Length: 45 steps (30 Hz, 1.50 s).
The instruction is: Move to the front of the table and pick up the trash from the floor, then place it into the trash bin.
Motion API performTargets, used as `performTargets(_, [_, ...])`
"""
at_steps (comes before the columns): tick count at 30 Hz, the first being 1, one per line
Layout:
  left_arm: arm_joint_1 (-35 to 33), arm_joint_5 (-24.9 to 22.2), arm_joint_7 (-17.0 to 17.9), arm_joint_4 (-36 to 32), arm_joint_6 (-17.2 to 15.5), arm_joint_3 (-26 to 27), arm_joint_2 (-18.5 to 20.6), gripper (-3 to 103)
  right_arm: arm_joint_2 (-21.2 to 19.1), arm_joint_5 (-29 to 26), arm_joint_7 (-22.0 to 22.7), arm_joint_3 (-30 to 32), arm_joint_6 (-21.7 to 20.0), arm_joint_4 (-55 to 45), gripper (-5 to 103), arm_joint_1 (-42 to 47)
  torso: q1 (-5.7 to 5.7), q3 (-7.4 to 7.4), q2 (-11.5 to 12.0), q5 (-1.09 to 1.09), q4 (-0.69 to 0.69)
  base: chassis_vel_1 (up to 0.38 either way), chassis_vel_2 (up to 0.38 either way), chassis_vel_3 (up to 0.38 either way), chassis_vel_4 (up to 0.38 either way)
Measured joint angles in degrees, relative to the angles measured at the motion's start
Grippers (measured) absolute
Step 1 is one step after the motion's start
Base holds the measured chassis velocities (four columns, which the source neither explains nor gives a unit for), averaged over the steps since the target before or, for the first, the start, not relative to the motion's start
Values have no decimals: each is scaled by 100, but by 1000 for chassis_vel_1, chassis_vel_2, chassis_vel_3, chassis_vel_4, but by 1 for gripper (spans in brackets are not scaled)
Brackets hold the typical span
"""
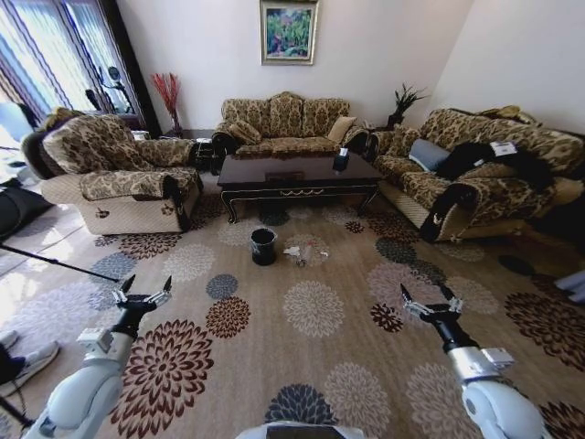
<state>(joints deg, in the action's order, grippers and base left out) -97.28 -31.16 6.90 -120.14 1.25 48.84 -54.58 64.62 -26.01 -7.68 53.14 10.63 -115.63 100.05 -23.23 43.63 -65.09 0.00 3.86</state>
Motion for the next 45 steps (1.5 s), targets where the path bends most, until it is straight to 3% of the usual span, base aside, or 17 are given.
performTargets(16, [-124, -53, -90, -70, -118, -9, 0, 100, -37, -122, -4, -6, -41, -36, 100, -38, 4, -6, 11, 1, -1, 0, 0, 0, 0])
performTargets(30, [-218, 28, -164, -70, -220, -103, -152, 100, 60, -130, -37, -2, -47, -42, 100, -26, 195, -236, 431, 0, -1, 0, 0, 0, 0])
performTargets(45, [-145, 220, -59, -313, -560, -52, -285, 100, 264, -46, -129, -105, 101, -119, 100, 25, 394, -481, 875, 0, -1, 0, 0, 0, 0])
